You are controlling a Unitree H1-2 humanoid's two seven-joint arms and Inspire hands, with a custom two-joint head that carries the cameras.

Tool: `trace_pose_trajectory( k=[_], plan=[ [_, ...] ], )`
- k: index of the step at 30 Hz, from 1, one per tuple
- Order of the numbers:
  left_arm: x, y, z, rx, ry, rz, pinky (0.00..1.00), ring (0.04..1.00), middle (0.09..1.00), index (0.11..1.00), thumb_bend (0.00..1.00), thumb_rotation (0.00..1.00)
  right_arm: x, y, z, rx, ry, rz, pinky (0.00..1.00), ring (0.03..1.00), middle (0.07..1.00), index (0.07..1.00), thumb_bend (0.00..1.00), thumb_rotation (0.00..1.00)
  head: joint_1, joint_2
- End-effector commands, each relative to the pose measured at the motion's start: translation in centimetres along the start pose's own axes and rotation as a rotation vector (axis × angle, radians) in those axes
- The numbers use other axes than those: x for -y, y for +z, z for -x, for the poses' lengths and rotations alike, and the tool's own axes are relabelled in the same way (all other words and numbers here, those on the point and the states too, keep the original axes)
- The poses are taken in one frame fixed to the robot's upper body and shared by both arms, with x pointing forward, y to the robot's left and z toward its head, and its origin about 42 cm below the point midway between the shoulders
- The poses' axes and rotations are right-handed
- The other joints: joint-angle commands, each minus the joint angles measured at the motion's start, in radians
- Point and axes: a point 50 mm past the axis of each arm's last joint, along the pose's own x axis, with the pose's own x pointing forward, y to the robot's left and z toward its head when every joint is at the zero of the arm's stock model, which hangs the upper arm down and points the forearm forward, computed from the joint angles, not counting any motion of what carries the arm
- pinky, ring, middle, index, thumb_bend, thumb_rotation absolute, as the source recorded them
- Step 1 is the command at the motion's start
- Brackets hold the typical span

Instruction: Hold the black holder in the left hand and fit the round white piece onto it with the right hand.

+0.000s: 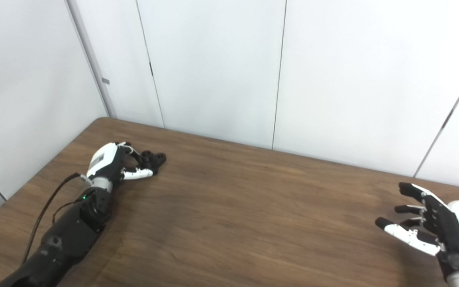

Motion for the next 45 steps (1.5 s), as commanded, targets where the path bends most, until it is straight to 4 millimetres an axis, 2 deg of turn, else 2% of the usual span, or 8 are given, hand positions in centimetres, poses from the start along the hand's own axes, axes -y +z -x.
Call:
trace_pose_trajectory(
  k=[1, 7, 15, 26, 30, 34, 45],
  plan=[
    [1.5, -0.9, 1.2, 0.008, -0.093, -0.037, 1.0, 1.0, 0.92, 0.483, 0.52, 0.06, 1.2, 2.0, -1.1, 0.088, -0.037, 0.009, 0.48, 0.657, 0.814, 0.784, 0.63, 0.28, 0.0, 0.001],
    [2.8, -1.1, 1.8, 0.053, -0.087, 0.004, 1.0, 1.0, 0.906, 0.483, 0.52, 0.06, 1.1, 2.1, -1.3, 0.093, -0.034, 0.004, 0.48, 0.645, 0.806, 0.78, 0.63, 0.28, -0.008, 0.001],
    [5.0, 0.8, 2.6, 0.215, -0.139, 0.053, 1.0, 1.0, 0.926, 0.482, 0.52, 0.06, 1.1, 2.4, -1.5, 0.109, -0.034, 0.008, 0.47, 0.644, 0.809, 0.771, 0.64, 0.31, -0.041, -0.001],
    [7.2, 6.0, 4.5, 0.525, -0.326, 0.084, 1.0, 1.0, 0.964, 0.481, 0.53, 0.06, 0.9, 3.1, -1.4, 0.129, -0.046, 0.023, 0.5, 0.644, 0.816, 0.785, 0.61, 0.22, -0.098, 0.012],
    [8.6, 8.6, 5.8, 0.618, -0.405, 0.065, 1.0, 1.0, 0.96, 0.48, 0.52, 0.07, 0.8, 3.4, -1.4, 0.117, -0.041, 0.001, 0.53, 0.66, 0.82, 0.791, 0.6, 0.19, -0.133, 0.02],
    [9.8, 10.6, 6.9, 0.711, -0.45, 0.051, 1.0, 1.0, 0.961, 0.48, 0.52, 0.07, 0.8, 3.5, -1.5, 0.117, -0.043, 0.008, 0.6, 0.682, 0.823, 0.788, 0.62, 0.23, -0.172, 0.029],
    [14.0, 14.2, 9.3, 0.895, -0.569, 0.092, 1.0, 1.0, 0.948, 0.48, 0.52, 0.07, 0.0, 3.5, -1.9, 0.154, -0.031, 0.014, 0.57, 0.671, 0.805, 0.769, 0.68, 0.3, -0.287, 0.053]
  ],
)
